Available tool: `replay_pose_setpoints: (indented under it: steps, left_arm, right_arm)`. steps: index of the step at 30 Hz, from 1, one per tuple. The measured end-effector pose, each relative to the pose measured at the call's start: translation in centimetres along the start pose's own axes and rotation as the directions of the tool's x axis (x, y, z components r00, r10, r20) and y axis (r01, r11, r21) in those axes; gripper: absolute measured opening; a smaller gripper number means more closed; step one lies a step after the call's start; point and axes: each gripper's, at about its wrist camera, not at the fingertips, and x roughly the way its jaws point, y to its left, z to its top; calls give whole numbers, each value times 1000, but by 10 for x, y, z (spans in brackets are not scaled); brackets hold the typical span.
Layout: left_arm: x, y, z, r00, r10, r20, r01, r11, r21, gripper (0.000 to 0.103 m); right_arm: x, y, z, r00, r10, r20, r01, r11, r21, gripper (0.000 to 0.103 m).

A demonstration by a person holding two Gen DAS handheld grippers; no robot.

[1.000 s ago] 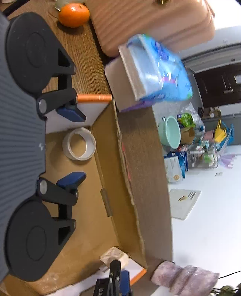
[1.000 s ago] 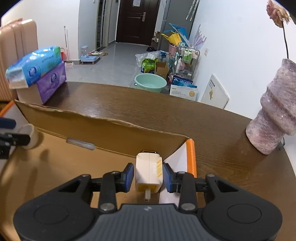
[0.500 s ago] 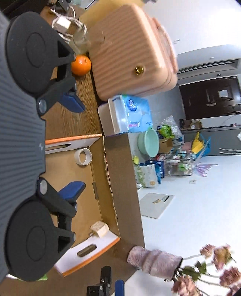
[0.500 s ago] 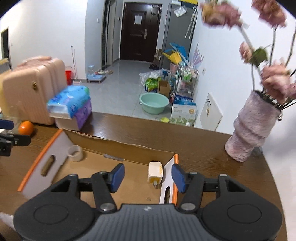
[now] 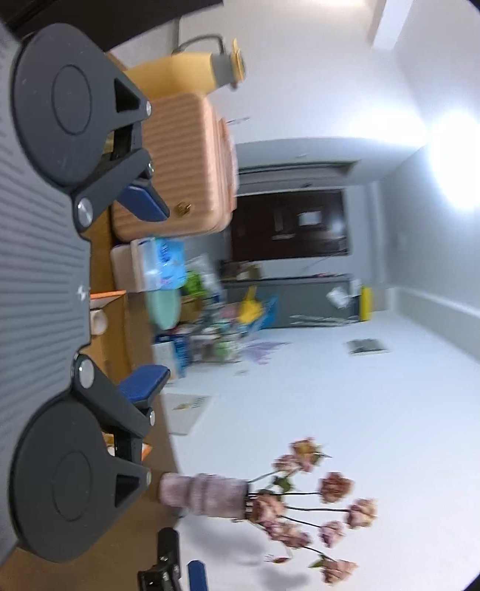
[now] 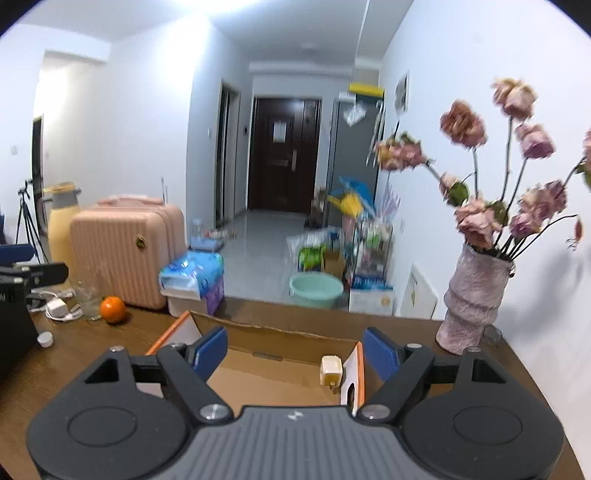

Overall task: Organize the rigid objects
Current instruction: 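Withdraw both tools from the box back toward the remaining items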

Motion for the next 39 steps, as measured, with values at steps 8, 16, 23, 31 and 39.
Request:
replay_pose_setpoints:
  steps: [8, 16, 23, 31, 39]
  left_arm:
    - [-78, 2, -47, 991, -13, 130, 17, 999, -34, 103]
    - [-144, -2, -103, 982, -16, 186, 24, 999, -43, 103]
    - [-215, -2, -143, 985, -27, 171, 26, 1000, 8, 103]
    - [-270, -2, -198, 988, 12, 152, -12, 1000, -2, 103]
    - [-268, -8, -215, 992, -25, 123, 23, 1000, 10, 103]
  right_arm:
    - [-63, 18, -48, 981, -11, 194, 7, 1000, 21, 88]
    - [-111, 36, -103, 975, -1, 223, -9, 999, 44, 90]
    - [-168, 53, -168, 974, 1, 226, -22, 996, 92, 99]
    - [-224, 81, -222, 981, -2, 196, -12, 997, 71, 99]
    - [-242, 102, -262, 992, -16, 128, 6, 997, 83, 100]
